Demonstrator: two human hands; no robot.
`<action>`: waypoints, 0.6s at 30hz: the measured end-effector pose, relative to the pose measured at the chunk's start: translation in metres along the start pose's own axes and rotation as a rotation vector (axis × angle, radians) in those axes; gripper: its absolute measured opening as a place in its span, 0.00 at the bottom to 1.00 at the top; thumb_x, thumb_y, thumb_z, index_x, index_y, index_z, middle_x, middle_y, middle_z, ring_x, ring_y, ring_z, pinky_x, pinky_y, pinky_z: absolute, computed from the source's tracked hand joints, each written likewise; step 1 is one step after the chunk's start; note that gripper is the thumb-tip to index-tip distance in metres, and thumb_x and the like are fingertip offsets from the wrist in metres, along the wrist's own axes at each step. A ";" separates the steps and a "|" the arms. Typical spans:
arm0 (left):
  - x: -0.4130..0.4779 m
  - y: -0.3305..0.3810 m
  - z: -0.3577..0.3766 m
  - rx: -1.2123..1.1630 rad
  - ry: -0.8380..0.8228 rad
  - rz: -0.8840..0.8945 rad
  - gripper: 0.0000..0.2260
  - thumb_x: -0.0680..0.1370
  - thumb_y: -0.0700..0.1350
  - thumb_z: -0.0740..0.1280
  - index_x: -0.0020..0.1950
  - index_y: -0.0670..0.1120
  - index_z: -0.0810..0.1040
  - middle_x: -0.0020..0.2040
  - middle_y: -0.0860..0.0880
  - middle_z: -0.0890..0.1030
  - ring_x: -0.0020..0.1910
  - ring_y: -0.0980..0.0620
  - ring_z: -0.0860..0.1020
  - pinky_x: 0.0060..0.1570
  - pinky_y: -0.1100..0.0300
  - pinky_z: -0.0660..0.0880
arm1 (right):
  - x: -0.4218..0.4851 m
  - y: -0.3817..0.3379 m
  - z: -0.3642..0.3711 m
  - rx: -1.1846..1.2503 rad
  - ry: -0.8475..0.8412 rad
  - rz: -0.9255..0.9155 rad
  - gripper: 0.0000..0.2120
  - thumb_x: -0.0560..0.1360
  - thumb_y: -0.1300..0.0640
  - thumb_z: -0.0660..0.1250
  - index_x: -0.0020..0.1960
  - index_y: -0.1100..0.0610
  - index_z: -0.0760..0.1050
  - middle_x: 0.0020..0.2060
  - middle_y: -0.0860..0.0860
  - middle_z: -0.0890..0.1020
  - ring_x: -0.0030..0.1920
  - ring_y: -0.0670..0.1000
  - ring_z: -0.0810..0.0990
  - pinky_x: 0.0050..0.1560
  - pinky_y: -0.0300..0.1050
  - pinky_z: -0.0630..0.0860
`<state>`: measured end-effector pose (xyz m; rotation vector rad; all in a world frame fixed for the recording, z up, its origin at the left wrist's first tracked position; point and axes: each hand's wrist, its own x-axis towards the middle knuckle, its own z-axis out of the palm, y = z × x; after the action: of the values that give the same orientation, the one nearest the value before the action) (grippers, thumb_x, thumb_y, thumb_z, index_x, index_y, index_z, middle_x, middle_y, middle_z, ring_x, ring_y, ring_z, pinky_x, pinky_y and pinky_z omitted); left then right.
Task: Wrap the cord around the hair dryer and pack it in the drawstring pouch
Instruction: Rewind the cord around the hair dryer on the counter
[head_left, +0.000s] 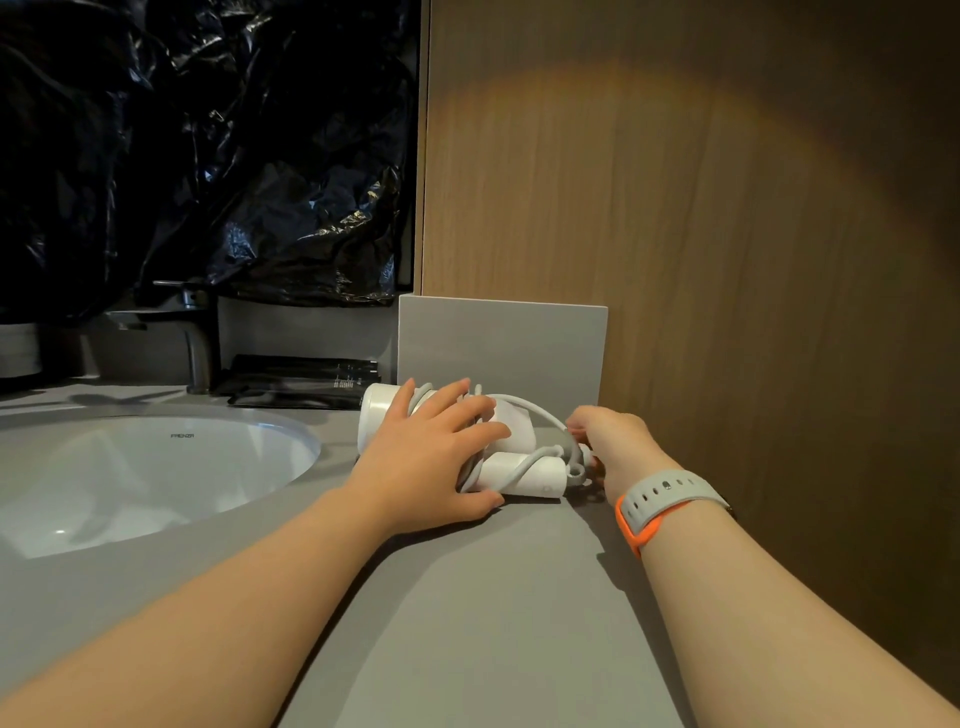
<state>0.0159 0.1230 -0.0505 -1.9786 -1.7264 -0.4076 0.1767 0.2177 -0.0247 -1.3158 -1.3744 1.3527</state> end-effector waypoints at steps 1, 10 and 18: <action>0.000 0.000 0.000 0.007 -0.009 -0.002 0.28 0.71 0.65 0.63 0.69 0.58 0.67 0.72 0.57 0.63 0.76 0.52 0.52 0.73 0.40 0.45 | 0.000 0.001 0.001 -0.042 0.012 -0.008 0.06 0.68 0.62 0.61 0.44 0.62 0.72 0.38 0.58 0.73 0.37 0.57 0.72 0.40 0.48 0.73; 0.001 -0.003 0.003 0.005 -0.004 -0.015 0.32 0.71 0.66 0.62 0.72 0.58 0.62 0.74 0.57 0.60 0.76 0.52 0.50 0.73 0.42 0.45 | -0.001 0.008 -0.002 -0.505 0.122 -0.315 0.08 0.76 0.55 0.59 0.48 0.50 0.76 0.43 0.50 0.75 0.52 0.55 0.63 0.55 0.50 0.64; -0.010 0.001 0.002 -0.016 0.088 -0.024 0.31 0.71 0.64 0.60 0.72 0.55 0.63 0.74 0.54 0.63 0.75 0.49 0.57 0.71 0.42 0.52 | -0.013 0.008 0.003 -0.674 0.144 -0.530 0.11 0.76 0.54 0.59 0.57 0.49 0.74 0.56 0.51 0.77 0.54 0.53 0.65 0.55 0.48 0.63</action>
<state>0.0152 0.1158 -0.0573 -1.9231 -1.6991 -0.5100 0.1768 0.2034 -0.0316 -1.2792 -1.9851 0.4365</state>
